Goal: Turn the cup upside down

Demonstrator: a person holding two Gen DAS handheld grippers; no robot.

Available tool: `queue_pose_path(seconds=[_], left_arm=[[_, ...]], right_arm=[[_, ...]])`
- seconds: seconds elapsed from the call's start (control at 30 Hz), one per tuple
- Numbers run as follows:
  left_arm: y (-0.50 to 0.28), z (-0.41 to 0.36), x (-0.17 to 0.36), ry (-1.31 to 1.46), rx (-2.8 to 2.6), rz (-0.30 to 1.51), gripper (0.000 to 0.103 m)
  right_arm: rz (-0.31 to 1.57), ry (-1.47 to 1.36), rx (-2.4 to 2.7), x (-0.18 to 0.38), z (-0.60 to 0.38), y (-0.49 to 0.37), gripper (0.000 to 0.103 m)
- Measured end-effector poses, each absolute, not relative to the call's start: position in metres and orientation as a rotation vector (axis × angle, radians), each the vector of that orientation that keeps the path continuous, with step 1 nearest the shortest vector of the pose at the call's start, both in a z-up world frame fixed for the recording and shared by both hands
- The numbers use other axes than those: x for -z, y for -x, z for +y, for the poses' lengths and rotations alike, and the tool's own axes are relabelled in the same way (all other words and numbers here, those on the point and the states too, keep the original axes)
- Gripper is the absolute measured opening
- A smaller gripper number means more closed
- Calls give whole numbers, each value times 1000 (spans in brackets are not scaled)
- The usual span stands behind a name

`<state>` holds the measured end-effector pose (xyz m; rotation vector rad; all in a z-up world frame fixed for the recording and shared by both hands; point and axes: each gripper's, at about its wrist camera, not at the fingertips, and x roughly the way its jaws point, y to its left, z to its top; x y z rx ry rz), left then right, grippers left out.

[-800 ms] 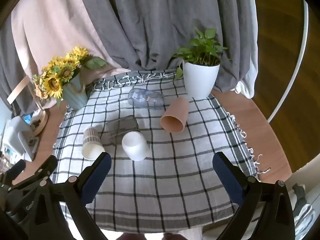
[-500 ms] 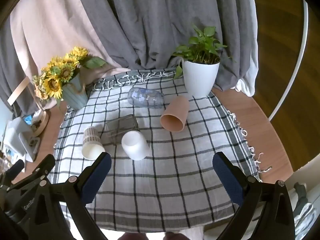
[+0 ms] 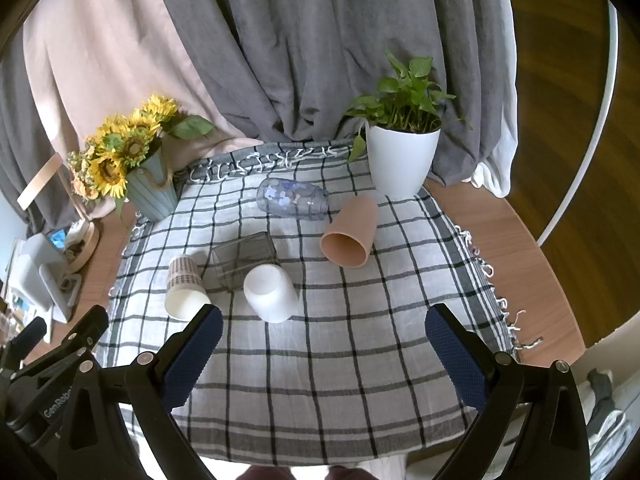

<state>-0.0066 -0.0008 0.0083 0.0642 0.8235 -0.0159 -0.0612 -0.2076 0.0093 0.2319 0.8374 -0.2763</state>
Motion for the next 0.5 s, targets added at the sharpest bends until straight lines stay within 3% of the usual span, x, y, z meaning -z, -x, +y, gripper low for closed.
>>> queue_pose_path(seconds=[0.5], left_arm=[[7,-2,-10,-67,18,827,103]], right_arm=[[830,-231,272,-12,-209,63,102]])
